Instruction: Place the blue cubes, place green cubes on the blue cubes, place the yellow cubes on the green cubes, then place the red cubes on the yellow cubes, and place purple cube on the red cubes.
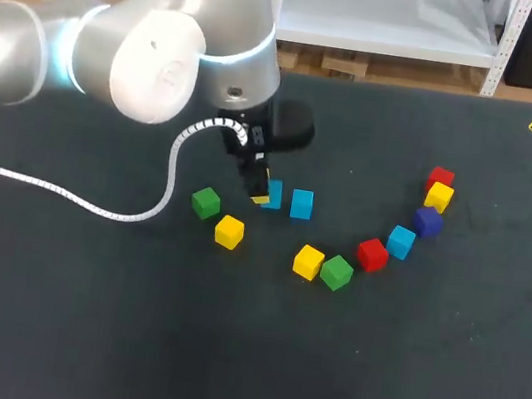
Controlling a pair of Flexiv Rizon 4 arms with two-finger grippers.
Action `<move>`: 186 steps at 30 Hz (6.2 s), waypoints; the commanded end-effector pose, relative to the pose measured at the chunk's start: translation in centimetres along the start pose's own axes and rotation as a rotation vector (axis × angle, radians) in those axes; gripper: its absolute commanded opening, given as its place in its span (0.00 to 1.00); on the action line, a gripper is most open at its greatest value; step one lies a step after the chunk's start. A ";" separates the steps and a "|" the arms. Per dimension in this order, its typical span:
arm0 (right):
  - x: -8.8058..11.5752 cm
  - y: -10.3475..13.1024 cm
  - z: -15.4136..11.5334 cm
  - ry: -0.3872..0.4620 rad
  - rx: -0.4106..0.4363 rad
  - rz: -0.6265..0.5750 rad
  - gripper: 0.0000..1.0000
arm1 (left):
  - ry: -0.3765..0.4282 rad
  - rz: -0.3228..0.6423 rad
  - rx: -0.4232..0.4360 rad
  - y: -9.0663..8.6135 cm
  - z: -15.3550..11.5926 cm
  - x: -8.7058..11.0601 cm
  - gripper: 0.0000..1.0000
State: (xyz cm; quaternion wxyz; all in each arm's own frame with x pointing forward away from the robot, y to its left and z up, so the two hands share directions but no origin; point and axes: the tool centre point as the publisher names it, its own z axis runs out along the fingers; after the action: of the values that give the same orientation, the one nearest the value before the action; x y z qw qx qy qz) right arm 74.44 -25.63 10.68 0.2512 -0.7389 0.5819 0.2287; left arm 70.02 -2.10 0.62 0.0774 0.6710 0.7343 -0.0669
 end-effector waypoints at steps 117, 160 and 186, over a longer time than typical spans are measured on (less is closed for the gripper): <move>0.0 0.1 0.0 0.001 0.003 0.000 1.00 | 0.006 -0.001 0.023 0.5 1.3 0.2 0.39; 0.0 0.1 0.0 0.001 0.003 0.000 1.00 | -0.224 0.026 0.093 -0.5 -6.8 7.0 1.00; 0.0 0.1 0.0 0.001 0.003 0.000 1.00 | -0.458 0.099 0.162 0.1 -8.1 16.4 1.00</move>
State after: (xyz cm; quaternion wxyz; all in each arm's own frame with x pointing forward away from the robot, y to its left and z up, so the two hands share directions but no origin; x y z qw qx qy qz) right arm 74.44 -25.63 10.68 0.2512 -0.7389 0.5819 0.2287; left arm 68.85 15.03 5.26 0.1697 0.6849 0.6604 -0.2568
